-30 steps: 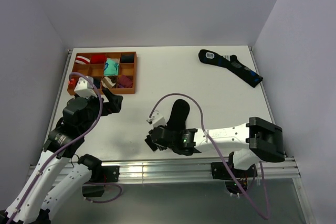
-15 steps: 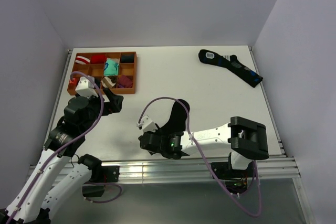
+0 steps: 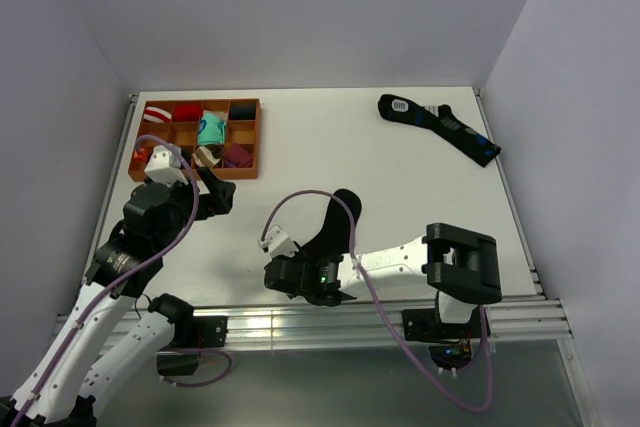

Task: Roll the socks
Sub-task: Fold the sock at the center of the board.

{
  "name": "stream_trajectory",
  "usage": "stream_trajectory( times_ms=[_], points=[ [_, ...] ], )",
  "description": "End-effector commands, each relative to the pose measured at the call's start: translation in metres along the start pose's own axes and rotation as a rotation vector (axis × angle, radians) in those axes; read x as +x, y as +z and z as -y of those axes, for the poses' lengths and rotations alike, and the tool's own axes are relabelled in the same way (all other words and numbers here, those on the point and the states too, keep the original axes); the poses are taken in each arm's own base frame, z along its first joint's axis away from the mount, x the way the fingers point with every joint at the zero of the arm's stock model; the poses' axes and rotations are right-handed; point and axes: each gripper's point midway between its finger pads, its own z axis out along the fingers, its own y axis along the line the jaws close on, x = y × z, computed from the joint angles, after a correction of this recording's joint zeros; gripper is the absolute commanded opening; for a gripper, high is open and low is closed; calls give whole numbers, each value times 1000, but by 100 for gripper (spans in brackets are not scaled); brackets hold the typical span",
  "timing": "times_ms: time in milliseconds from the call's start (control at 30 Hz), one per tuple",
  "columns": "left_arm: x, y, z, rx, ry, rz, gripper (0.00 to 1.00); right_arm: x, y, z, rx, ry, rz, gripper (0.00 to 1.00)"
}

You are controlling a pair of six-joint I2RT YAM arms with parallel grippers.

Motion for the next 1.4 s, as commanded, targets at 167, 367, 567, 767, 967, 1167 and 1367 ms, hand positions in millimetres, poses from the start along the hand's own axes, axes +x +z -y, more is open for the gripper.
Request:
stream_trajectory(
  times_ms=[167, 367, 567, 767, 967, 1167, 1367],
  points=[
    [-7, -1, 4, 18, 20, 10, 99, -13, 1, -12, 8, 16, 39, 49],
    [-6, 0, 4, 19, 21, 5, 100, -7, 3, -15, 15, 9, 32, 48],
    [-4, 1, 5, 21, 24, -4, 99, 1, 5, -15, 39, 4, 22, 43],
    [-1, 5, 8, 31, 18, -23, 99, 6, 2, -1, 87, 14, 34, 32],
    [7, 16, 32, 124, -96, -68, 90, -8, -18, 7, 58, 45, 82, 26],
    [36, 39, 43, 212, -239, -86, 79, -28, -46, 8, -12, 71, 125, 25],
    [50, 54, 71, 377, -259, -65, 61, -42, -73, 6, -98, 80, 141, 24]
  ],
)
